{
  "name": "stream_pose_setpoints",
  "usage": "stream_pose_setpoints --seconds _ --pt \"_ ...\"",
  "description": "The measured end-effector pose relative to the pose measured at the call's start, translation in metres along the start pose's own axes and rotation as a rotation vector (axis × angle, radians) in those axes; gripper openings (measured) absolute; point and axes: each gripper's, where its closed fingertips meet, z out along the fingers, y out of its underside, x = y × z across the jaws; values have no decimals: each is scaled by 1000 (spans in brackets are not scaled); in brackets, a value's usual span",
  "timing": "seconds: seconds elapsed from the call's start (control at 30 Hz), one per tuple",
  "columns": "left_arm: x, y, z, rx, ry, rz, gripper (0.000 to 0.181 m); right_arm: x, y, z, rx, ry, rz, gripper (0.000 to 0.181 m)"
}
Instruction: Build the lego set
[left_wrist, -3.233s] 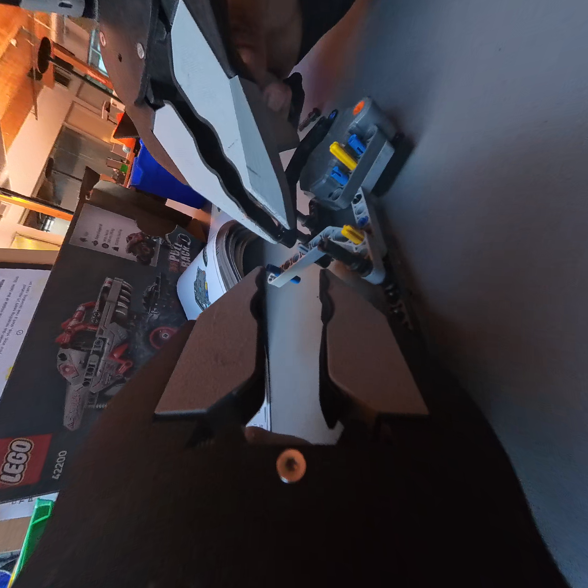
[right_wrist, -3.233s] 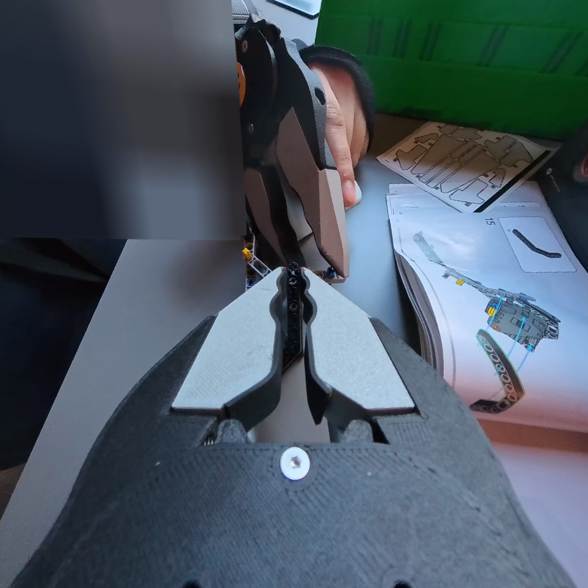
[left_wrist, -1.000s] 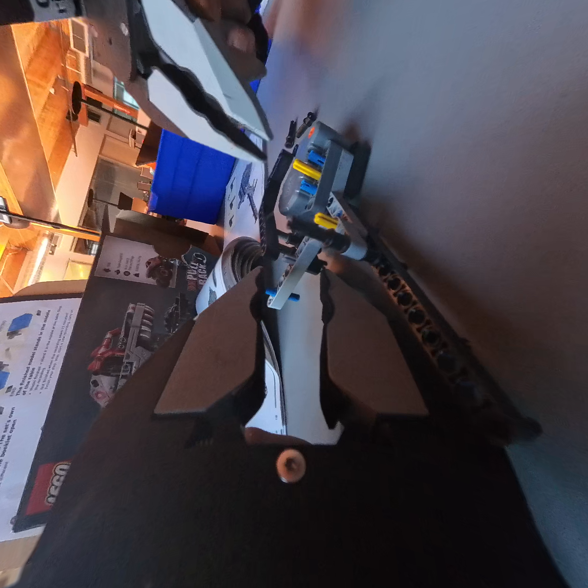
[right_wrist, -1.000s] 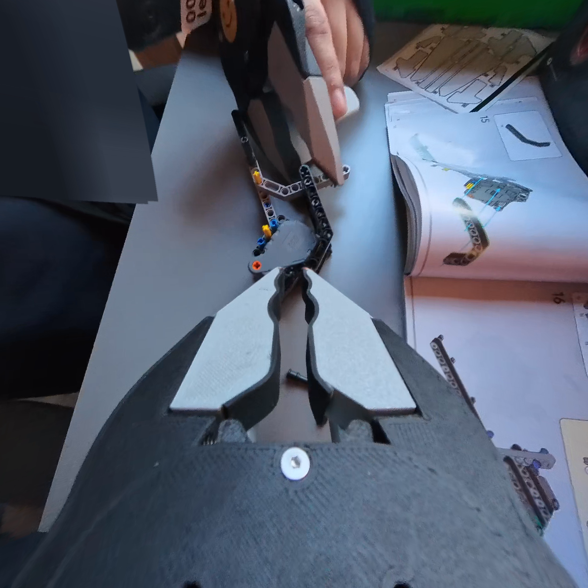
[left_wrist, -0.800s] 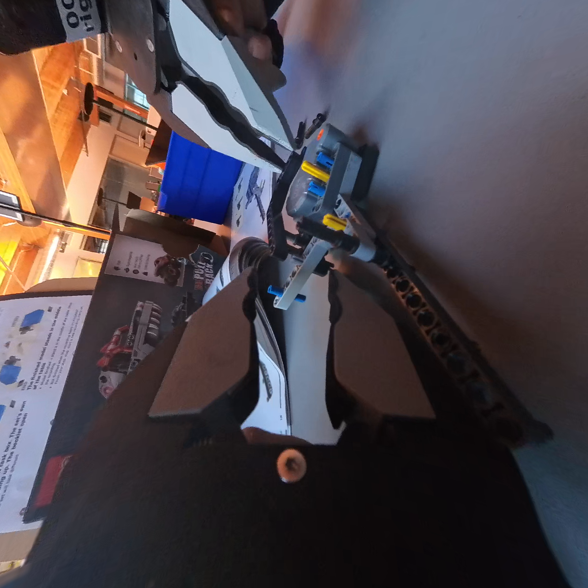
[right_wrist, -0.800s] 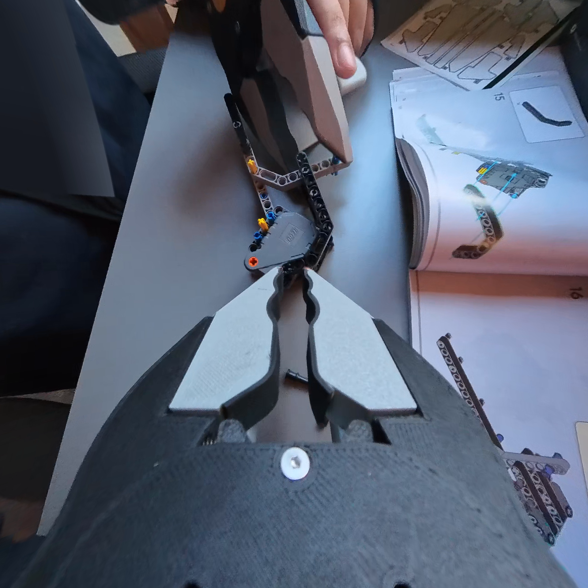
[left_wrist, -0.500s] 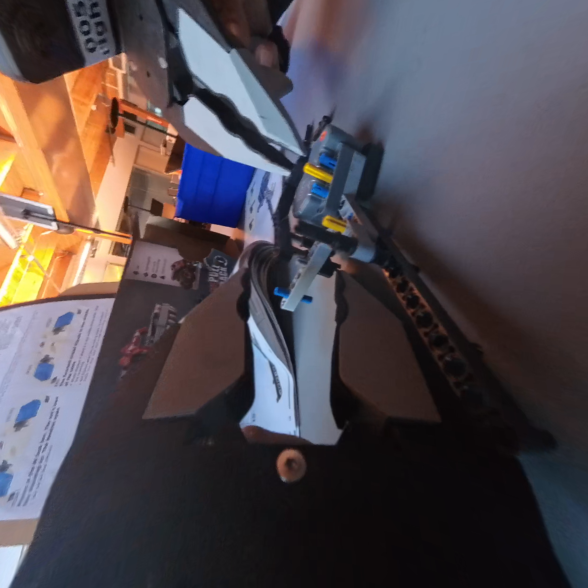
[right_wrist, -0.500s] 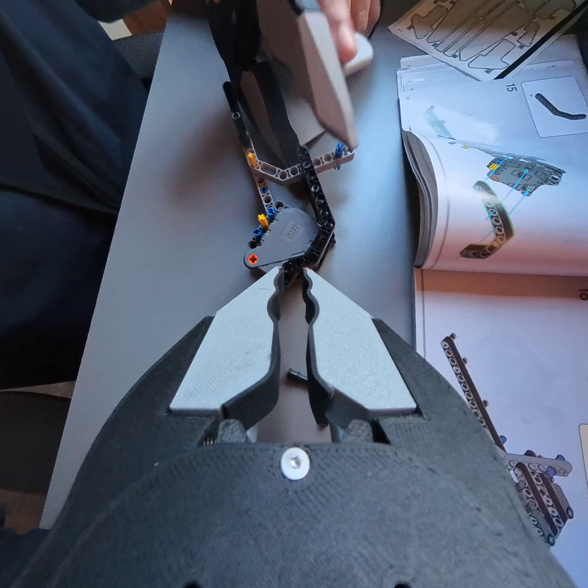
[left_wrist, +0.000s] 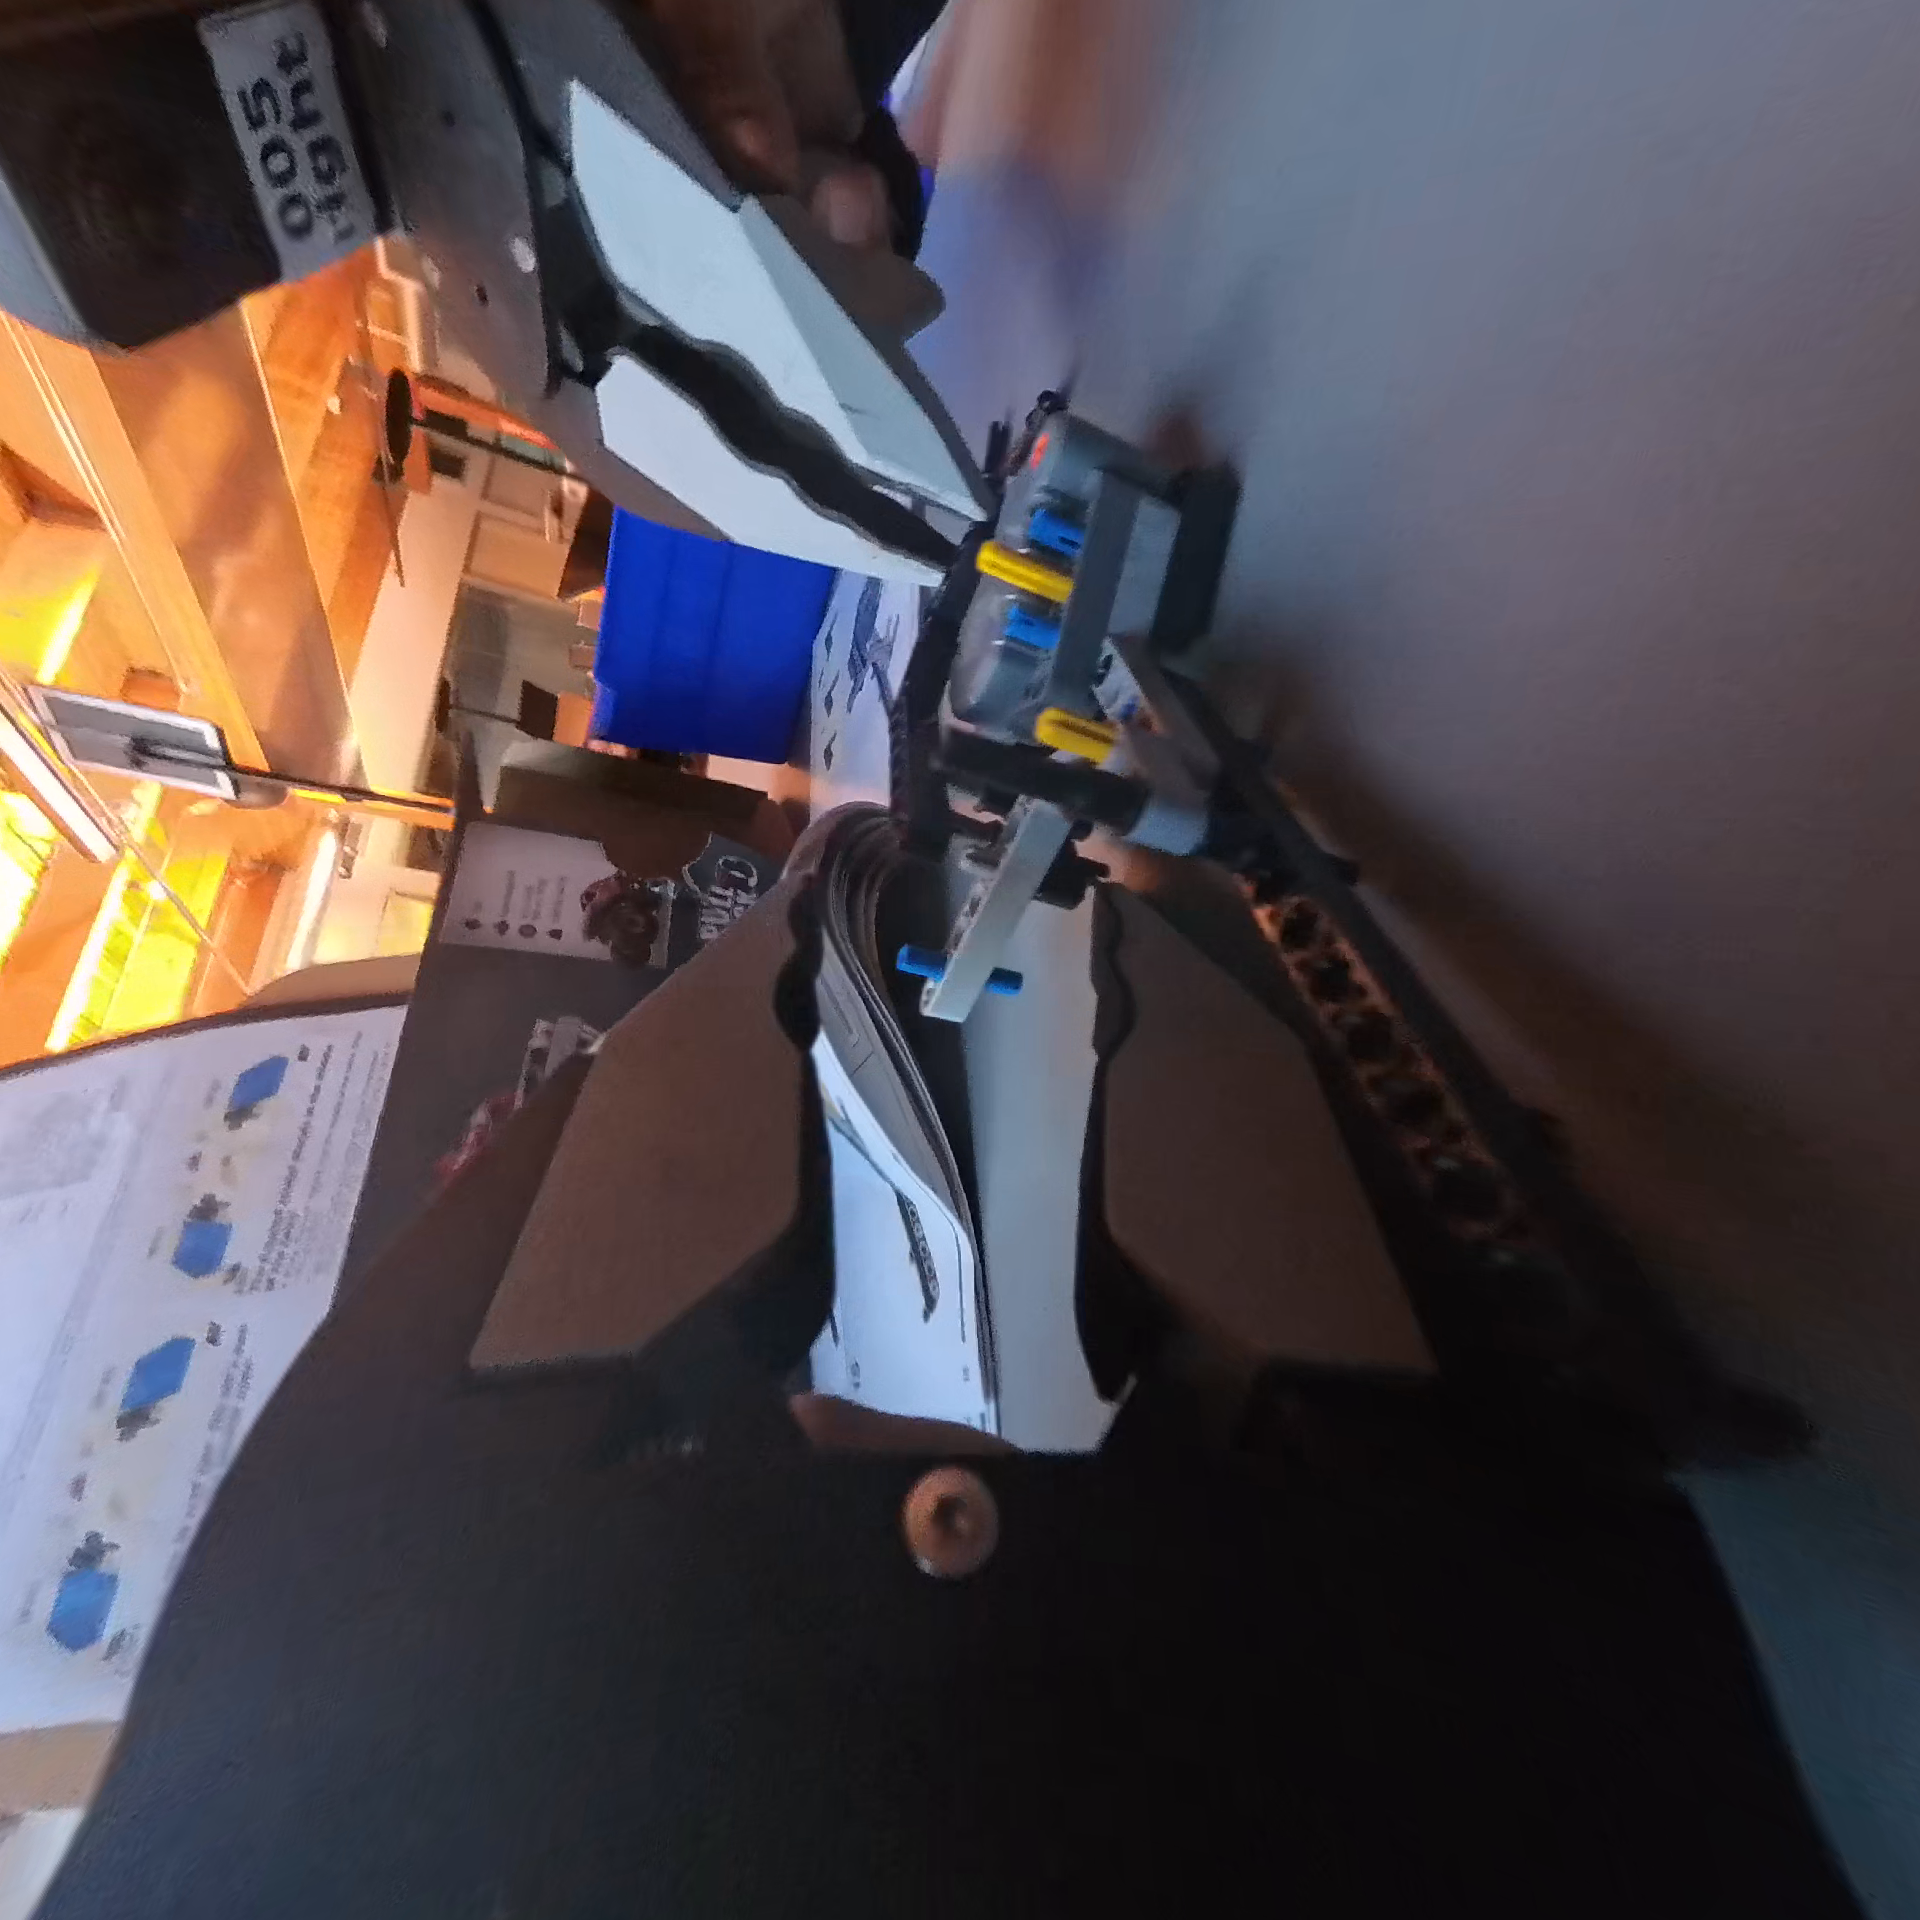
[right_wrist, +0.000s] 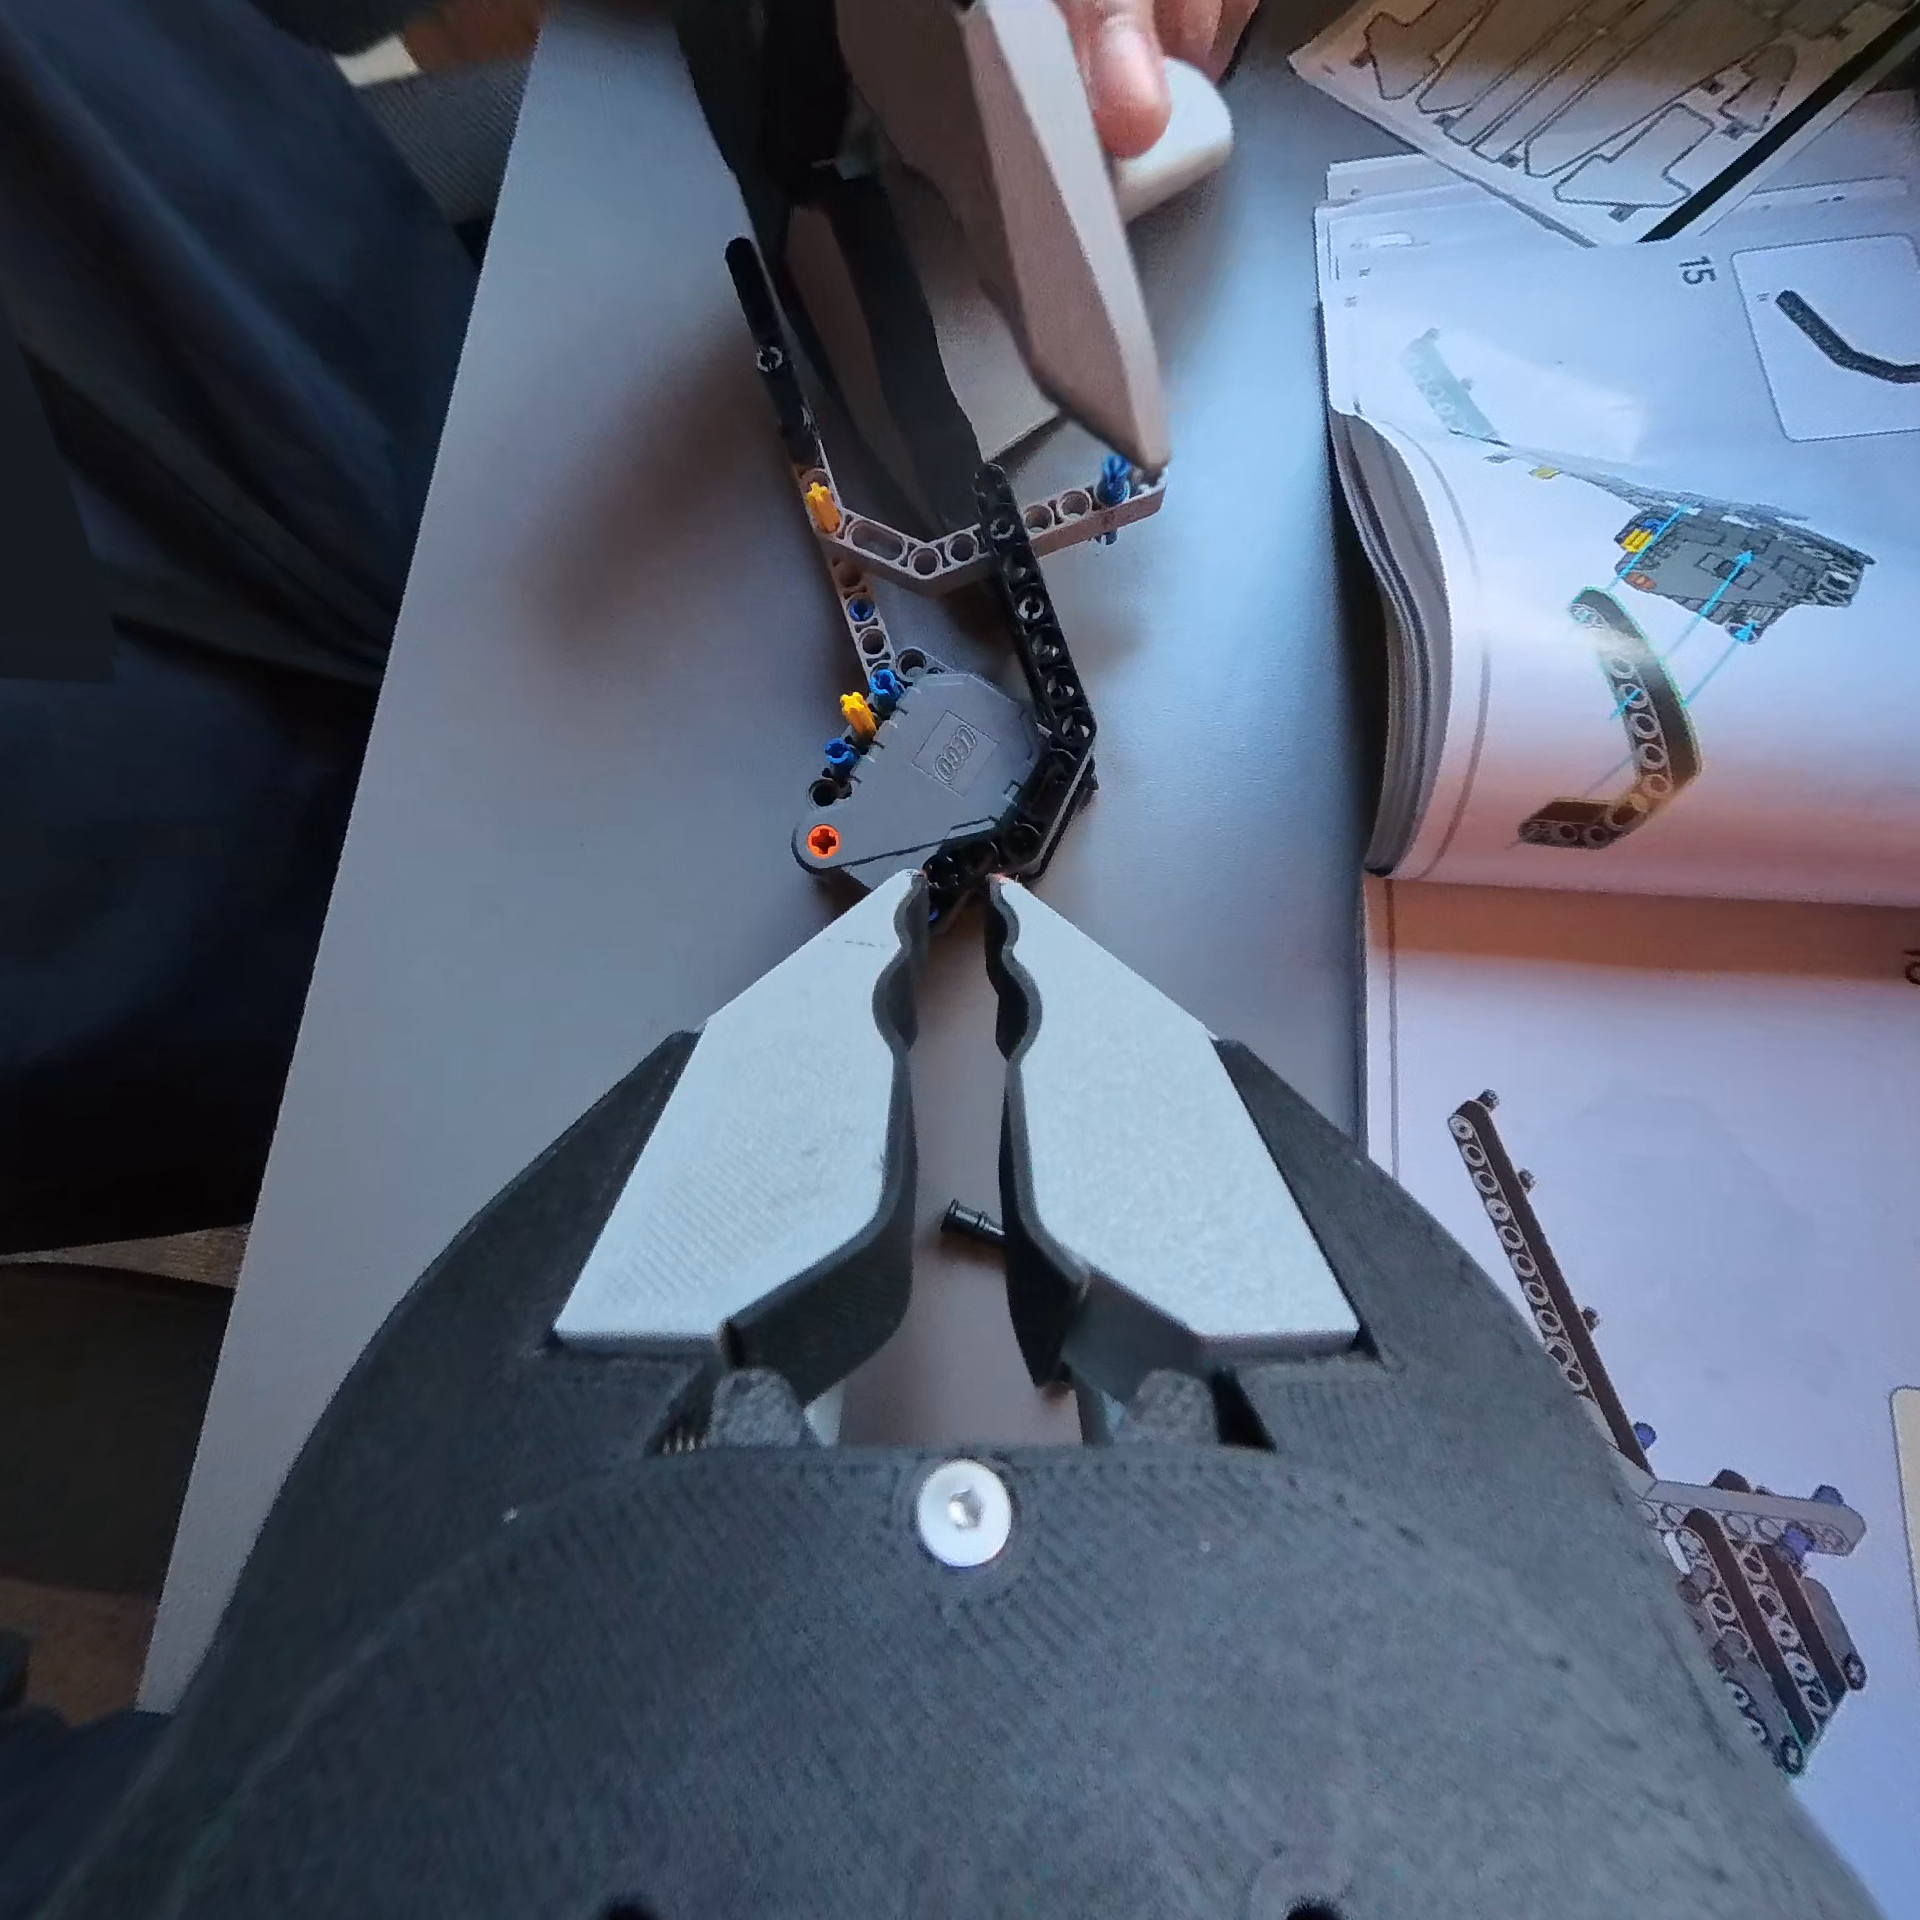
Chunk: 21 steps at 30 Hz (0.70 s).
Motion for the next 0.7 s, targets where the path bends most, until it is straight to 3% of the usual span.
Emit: stream_pose_setpoints --seconds 0.07,0.23,0.5,0.7 --pt "3 -2 -1 10 -12 68 40 0 0 0 -1 -2 2 7" --pt "-8 -3 -2 1 -109 143 62 -1 0 1 2 -16 12 7" --pt "3 -3 -2 7 -76 253 38 -2 0 1 -5 -14 9 7" --pt "2 -5 -3 2 -88 284 38 -2 0 1 -12 -5 0 6"
